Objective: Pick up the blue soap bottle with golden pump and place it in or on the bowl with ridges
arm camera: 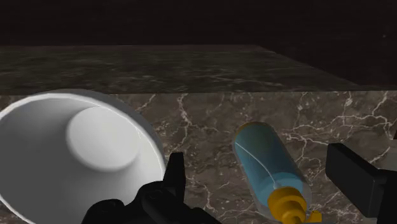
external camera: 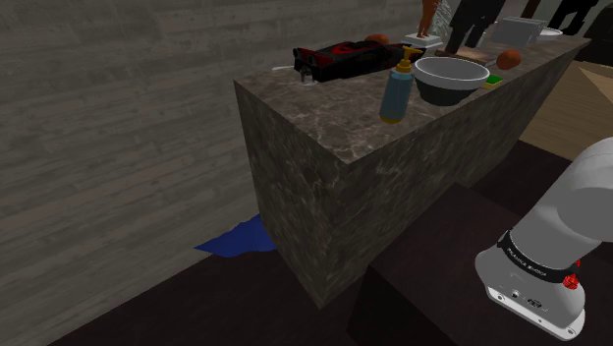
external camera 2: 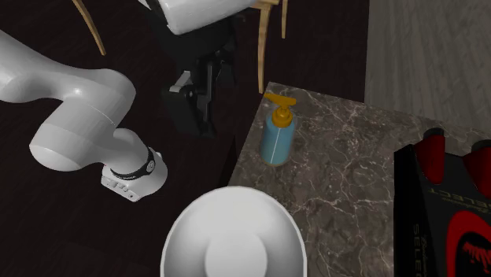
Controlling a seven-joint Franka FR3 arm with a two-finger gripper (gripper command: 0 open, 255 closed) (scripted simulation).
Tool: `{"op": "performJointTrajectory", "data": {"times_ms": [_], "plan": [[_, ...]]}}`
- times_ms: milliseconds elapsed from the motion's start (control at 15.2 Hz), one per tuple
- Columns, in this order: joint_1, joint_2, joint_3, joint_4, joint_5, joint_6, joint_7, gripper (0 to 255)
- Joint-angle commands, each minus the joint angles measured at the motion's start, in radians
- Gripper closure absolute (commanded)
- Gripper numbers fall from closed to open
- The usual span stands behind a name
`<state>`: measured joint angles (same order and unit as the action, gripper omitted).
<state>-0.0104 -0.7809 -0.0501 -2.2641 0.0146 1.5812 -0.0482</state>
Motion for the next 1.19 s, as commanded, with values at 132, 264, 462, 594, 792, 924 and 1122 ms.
{"op": "performJointTrajectory", "data": {"times_ms": [132,264,462,594,792,924,1122], "plan": [[0.014,0.065,0.014,0.046,0.016,0.027,0.007,0],[0.027,0.129,0.027,0.095,0.030,0.050,0.014,0],[0.044,0.227,0.046,0.178,0.048,0.077,0.022,0],[0.045,0.226,0.047,0.164,0.048,0.091,0.022,0],[0.045,0.221,0.049,0.120,0.049,0.131,0.022,0],[0.046,0.220,0.050,0.091,0.050,0.157,0.022,0],[0.046,0.219,0.051,0.069,0.051,0.178,0.022,0]]}}
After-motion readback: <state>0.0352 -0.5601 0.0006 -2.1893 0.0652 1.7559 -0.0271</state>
